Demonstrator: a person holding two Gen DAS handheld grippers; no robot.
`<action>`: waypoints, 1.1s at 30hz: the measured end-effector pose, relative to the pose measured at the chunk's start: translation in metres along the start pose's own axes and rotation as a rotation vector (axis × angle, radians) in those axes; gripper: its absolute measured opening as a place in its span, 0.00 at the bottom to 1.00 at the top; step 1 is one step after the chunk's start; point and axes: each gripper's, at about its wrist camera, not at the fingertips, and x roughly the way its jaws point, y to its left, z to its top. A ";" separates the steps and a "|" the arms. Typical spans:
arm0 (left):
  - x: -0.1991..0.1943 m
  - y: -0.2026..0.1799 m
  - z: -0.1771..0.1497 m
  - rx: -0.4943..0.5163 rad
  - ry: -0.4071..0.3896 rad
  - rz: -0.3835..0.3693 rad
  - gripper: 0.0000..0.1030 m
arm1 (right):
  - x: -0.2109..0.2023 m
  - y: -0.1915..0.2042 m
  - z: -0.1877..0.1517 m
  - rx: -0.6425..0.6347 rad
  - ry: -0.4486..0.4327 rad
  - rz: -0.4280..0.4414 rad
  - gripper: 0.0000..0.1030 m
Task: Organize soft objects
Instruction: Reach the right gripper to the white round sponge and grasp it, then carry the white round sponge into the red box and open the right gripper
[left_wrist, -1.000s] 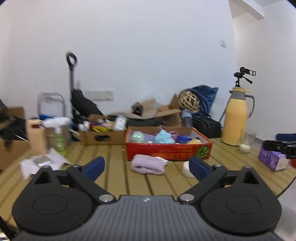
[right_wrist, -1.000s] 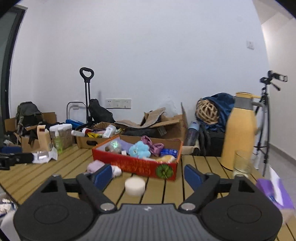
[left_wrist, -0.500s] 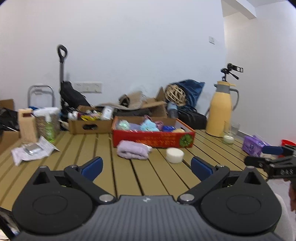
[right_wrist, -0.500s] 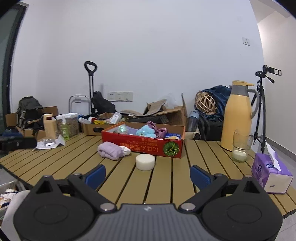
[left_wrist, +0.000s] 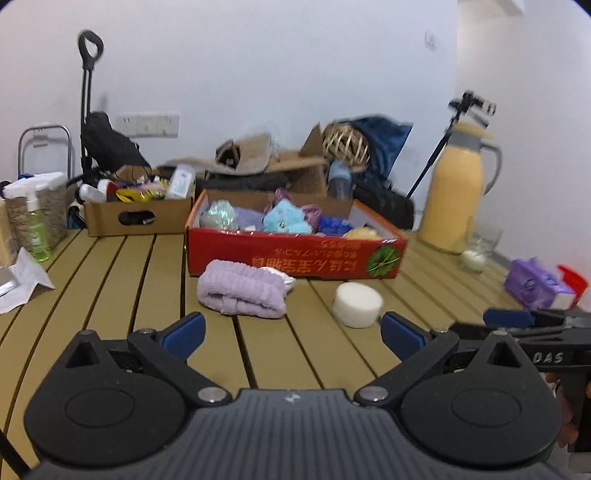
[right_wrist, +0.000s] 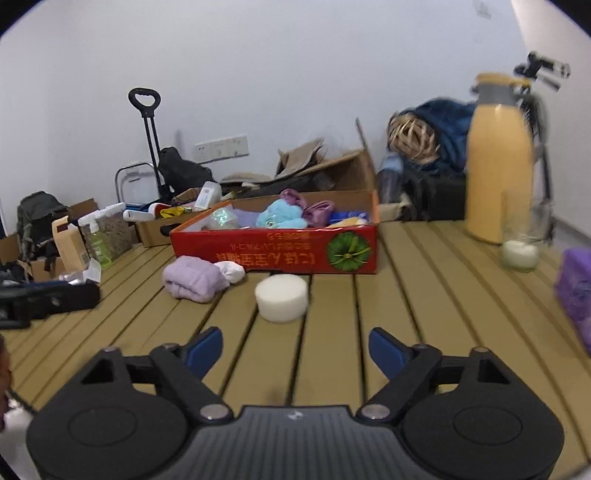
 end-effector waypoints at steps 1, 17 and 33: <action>0.012 0.000 0.005 0.001 0.002 -0.011 1.00 | 0.010 -0.002 0.004 0.005 -0.006 0.022 0.78; 0.180 -0.003 0.019 -0.192 0.300 -0.321 0.36 | 0.150 -0.036 0.035 0.156 0.120 0.110 0.31; 0.119 -0.020 0.027 -0.222 0.204 -0.355 0.27 | 0.102 -0.019 0.037 0.130 0.046 0.138 0.19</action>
